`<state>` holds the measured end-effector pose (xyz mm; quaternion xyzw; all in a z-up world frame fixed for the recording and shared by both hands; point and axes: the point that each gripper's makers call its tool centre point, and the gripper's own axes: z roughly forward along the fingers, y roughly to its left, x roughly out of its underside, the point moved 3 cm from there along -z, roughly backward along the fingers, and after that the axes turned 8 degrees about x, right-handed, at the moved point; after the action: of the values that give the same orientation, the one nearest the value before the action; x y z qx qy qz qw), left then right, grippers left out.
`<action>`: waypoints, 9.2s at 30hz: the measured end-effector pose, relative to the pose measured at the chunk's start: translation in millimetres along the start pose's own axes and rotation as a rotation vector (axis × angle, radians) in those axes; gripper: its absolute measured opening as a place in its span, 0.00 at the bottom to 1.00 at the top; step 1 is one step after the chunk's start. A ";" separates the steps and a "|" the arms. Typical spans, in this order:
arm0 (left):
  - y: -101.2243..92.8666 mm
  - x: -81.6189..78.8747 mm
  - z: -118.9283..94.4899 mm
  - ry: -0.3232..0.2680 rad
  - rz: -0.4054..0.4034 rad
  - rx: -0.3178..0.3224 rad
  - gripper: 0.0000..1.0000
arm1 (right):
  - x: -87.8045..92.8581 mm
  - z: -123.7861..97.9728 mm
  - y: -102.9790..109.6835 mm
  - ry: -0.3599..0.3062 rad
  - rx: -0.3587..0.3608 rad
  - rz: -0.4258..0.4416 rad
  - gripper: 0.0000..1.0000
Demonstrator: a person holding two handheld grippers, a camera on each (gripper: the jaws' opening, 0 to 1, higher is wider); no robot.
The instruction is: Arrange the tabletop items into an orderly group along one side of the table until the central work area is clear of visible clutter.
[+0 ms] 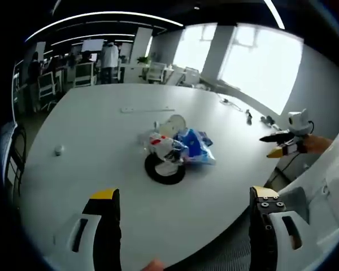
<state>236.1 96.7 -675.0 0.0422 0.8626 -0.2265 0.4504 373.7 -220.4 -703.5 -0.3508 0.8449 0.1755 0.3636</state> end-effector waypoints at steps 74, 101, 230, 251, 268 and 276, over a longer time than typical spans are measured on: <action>2.8 0.7 22.6 0.035 -0.020 0.042 0.91 | -3.4 15.6 3.5 0.032 -0.023 -0.052 0.84; 10.5 -11.1 36.7 0.030 -0.027 0.055 0.91 | -11.7 24.4 5.6 0.032 -0.037 -0.070 0.84; 49.3 -38.1 178.5 0.108 -0.472 -0.064 0.85 | -0.6 40.0 0.4 0.087 -0.035 -0.027 0.82; 69.1 -27.0 206.2 0.168 -0.523 -0.212 0.83 | 7.2 42.8 2.0 0.107 -0.045 -0.001 0.81; 74.7 -17.2 209.1 0.185 -0.527 -0.290 0.65 | 9.6 44.3 -0.1 0.105 -0.049 0.018 0.81; 80.7 -11.1 197.1 0.192 -0.547 -0.296 0.45 | 11.5 47.0 5.2 0.111 -0.064 0.013 0.81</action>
<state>414.3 85.7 -791.6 -0.2358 0.9041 -0.2062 0.2907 387.4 -196.2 -743.5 -0.3657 0.8602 0.1849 0.3036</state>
